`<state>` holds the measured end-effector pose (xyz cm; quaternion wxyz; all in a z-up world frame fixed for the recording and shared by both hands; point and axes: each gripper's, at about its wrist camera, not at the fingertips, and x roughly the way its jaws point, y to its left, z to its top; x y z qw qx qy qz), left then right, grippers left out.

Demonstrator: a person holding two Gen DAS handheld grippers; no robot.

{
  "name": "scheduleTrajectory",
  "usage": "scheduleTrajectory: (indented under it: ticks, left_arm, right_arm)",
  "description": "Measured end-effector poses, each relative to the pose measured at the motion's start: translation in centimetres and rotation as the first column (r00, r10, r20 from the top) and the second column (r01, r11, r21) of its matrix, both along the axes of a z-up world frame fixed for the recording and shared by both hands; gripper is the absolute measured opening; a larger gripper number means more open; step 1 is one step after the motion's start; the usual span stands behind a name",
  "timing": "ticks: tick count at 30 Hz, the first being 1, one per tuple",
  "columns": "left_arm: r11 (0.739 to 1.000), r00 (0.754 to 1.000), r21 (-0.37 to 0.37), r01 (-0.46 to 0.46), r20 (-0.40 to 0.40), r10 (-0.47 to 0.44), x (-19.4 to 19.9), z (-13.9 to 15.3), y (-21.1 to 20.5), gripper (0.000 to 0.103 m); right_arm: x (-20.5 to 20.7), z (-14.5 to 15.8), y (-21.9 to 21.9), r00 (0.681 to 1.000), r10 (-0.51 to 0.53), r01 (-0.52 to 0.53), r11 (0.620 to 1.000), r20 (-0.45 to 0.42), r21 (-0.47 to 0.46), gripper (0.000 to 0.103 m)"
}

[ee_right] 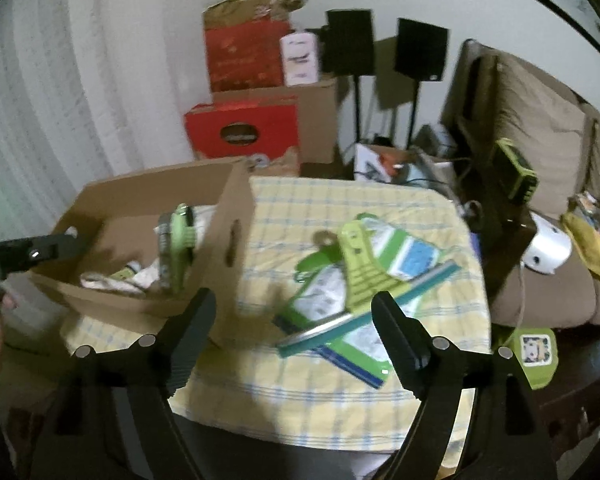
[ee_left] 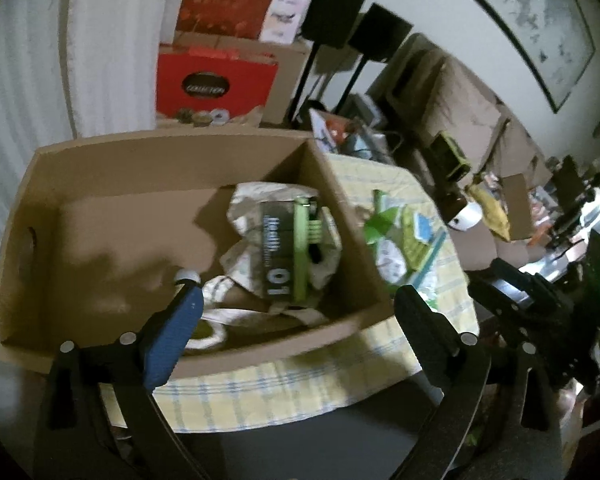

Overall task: Organize objects
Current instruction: 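Withdraw both grippers from the box toward the items on the table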

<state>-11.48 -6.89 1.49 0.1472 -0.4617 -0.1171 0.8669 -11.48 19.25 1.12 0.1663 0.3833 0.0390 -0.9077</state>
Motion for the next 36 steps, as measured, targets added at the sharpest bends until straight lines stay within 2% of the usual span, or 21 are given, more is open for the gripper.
scheduleTrajectory:
  ticks: [6,13,24,36]
  left_arm:
    - [0.999,0.997,-0.052,0.002,-0.071,-0.006,1.9,0.8,2.6,0.096]
    - [0.999,0.998,-0.038,-0.013,-0.058,0.011,2.6,-0.2,3.4,0.096]
    - [0.994,0.995,-0.109,-0.021,-0.095,0.010,3.7,-1.4,6.6,0.096]
    - [0.992,0.993,-0.126,0.001,-0.113,-0.015,4.2,-1.5,9.0,0.096]
  right_arm:
    - [0.0,0.2,1.8,0.999,-0.052,0.052,0.999,0.003,-0.004,0.082]
    - [0.8,0.2,3.6,0.996,-0.094,0.094,0.995,-0.001,-0.026,0.083]
    - [1.3,-0.4,5.7,0.989,-0.150,0.150,0.988,0.003,-0.023,0.083]
    - [1.2,-0.6,7.1,0.981,-0.196,0.196,0.981,-0.013,0.003,0.083]
